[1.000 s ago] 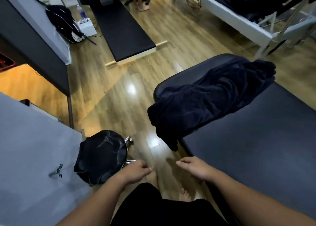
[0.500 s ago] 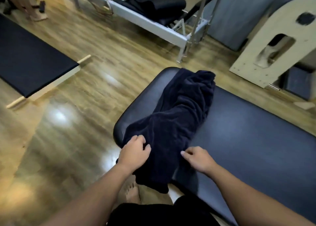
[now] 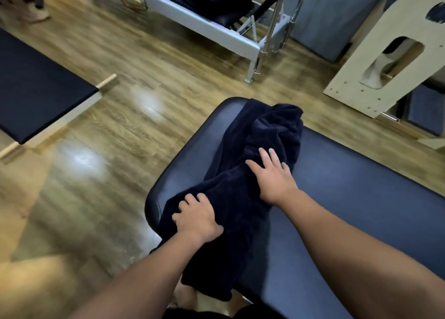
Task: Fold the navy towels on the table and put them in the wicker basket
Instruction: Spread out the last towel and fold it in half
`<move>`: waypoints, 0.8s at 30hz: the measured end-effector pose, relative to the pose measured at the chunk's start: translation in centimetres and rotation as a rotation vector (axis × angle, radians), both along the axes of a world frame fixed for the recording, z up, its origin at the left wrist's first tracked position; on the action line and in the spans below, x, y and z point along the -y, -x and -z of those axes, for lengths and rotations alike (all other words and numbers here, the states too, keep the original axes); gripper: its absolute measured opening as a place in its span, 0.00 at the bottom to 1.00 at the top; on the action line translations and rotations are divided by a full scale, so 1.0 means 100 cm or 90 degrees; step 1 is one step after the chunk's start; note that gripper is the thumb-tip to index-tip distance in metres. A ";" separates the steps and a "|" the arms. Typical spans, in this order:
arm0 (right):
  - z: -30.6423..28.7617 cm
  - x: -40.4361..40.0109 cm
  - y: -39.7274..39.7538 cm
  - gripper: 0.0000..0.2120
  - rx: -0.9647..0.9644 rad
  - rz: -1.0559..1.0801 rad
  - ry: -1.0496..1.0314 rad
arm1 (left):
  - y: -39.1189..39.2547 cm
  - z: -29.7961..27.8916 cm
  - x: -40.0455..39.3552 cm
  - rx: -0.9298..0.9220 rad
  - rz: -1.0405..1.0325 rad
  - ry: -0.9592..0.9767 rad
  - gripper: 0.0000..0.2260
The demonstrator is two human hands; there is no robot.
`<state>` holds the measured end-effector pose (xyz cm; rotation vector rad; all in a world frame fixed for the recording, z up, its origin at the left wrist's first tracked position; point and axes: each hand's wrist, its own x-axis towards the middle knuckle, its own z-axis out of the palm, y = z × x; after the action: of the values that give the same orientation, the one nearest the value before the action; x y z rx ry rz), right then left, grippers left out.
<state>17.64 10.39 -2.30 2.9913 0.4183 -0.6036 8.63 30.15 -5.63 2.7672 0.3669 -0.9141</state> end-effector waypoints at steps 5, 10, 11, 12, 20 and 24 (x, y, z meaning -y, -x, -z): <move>0.014 0.012 -0.033 0.48 -0.090 -0.066 0.108 | -0.009 0.000 0.007 -0.021 -0.035 -0.006 0.25; 0.008 0.037 -0.044 0.42 -0.045 -0.013 0.109 | -0.006 -0.002 0.015 0.031 -0.024 -0.017 0.16; 0.009 0.041 -0.041 0.41 -0.042 -0.004 0.101 | -0.006 -0.002 0.017 0.045 -0.019 -0.021 0.15; 0.009 0.047 -0.036 0.40 -0.044 0.011 0.093 | -0.004 -0.002 0.019 0.060 -0.012 -0.027 0.15; 0.009 0.119 0.043 0.24 -0.094 0.227 0.006 | -0.013 0.005 0.056 0.168 0.155 -0.003 0.14; 0.015 0.149 0.101 0.13 -0.097 0.286 0.010 | -0.012 0.010 0.085 0.198 0.247 0.036 0.15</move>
<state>7.57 -4.48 -3.81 3.0430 -0.2655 -0.8620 9.86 21.65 -6.67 2.9134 -0.2509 -0.5325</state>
